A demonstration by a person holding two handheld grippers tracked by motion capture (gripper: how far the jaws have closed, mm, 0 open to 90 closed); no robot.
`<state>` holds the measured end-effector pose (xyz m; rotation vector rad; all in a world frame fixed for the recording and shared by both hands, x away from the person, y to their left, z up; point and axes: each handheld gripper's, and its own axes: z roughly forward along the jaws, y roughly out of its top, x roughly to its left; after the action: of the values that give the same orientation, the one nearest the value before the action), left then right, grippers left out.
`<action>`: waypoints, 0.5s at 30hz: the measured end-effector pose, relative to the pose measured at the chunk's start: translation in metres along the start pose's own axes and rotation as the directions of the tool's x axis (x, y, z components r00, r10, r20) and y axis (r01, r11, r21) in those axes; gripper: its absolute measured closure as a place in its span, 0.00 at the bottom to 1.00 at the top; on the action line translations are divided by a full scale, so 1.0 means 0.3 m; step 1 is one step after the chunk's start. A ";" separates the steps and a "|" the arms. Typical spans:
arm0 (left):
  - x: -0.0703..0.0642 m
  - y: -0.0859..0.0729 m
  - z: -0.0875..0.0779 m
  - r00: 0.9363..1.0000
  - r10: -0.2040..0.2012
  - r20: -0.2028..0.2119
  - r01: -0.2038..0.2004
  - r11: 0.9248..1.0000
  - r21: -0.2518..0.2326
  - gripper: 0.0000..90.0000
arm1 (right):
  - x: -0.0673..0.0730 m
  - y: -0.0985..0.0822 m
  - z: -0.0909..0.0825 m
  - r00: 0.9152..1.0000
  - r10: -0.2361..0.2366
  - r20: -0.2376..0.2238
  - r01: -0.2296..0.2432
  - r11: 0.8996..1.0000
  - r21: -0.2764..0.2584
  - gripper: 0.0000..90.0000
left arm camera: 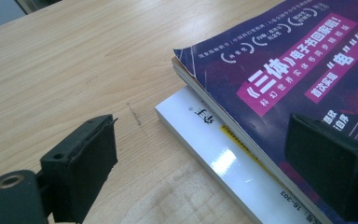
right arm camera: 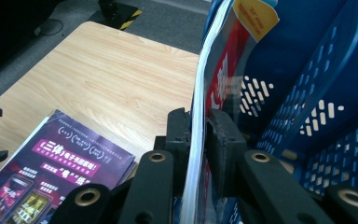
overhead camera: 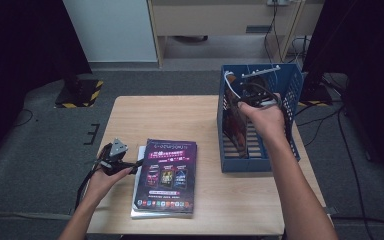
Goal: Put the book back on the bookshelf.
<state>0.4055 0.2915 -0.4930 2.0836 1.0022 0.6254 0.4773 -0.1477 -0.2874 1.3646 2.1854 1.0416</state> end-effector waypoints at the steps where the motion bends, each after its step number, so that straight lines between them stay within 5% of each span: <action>1: 0.001 0.000 0.000 1.000 0.000 -0.001 0.000 1.000 0.001 0.10 | -0.001 0.000 -0.001 1.000 0.003 0.000 -0.003 1.000 0.001 0.87; 15: -0.003 0.000 0.002 1.000 0.002 0.004 -0.002 1.000 0.005 0.10 | 0.001 0.002 -0.001 1.000 0.002 -0.004 -0.002 1.000 0.006 0.84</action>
<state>0.4053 0.2906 -0.4934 2.0895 0.9998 0.6203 0.4775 -0.1473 -0.2867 1.3684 2.1925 1.0407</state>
